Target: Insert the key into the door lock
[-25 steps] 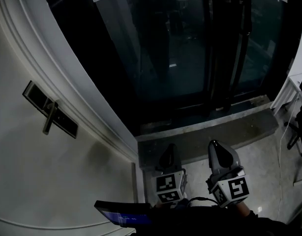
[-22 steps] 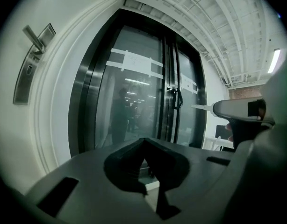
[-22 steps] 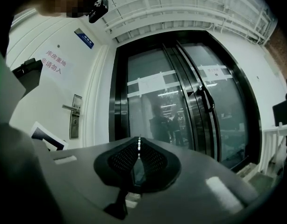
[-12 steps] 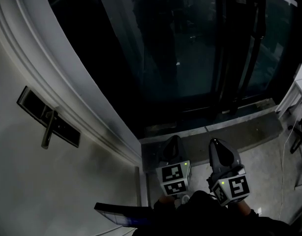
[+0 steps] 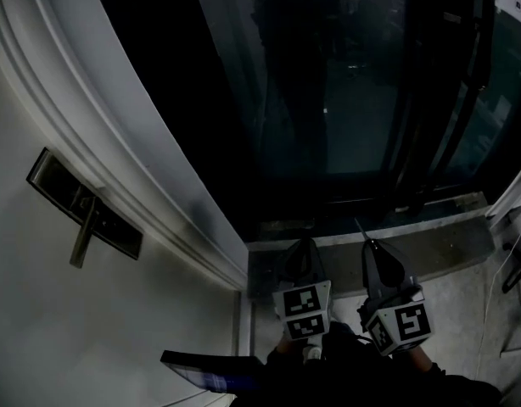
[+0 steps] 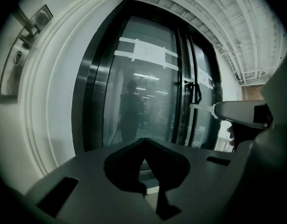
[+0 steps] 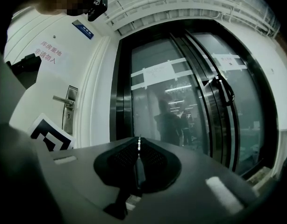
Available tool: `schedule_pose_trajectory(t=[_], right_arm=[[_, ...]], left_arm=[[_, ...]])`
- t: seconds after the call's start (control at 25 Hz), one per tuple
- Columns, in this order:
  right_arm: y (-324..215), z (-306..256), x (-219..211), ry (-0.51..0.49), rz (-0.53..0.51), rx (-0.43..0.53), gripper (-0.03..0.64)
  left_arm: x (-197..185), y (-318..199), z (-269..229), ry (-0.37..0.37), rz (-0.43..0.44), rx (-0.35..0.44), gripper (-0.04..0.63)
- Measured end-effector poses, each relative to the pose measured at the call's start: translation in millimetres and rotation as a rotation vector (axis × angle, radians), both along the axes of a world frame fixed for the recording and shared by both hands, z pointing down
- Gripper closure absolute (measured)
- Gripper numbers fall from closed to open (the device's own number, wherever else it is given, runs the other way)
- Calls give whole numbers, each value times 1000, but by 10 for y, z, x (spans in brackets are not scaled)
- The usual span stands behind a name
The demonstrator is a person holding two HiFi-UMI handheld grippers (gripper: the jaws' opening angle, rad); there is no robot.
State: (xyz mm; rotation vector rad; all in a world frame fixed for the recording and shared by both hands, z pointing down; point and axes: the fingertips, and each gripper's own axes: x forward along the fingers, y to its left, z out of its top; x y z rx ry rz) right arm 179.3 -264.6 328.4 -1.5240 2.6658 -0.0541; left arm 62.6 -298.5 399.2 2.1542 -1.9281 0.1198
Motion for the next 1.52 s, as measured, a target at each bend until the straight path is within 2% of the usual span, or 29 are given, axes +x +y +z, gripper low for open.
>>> schedule_pose_trajectory(t=[0.12,0.24,0.44,0.64,0.96,1.32,1.52], right_arm=[[-272,-55,-173,6,-65,10,604],[-526,-94,-387,13,-146,15,604],[-818,-115,-813,5,-328,9,604],[-881,-100,-1293,-2,-502,-3,604],[-472,-80,-2235,-13,-902,-13,604],[409,-84,-2815,-19,-1237,0,604],[899,-78,-3031,-12,-1371,-2,604]], left_arm=[[-143,-187,-113,-39,-47,24,595],[-352,-361,-170,-18,-118,31,595],[-814,-430,-160,-28,-302,13,595],[-1287,-285,-96,-35,-487,-6,595],[-2105,582,-104,-46,-903,-6,595],[-2405,1766,-112,-53,-1237,-30,595],[-2501,2347,-118,-34,-1375,-21,595]])
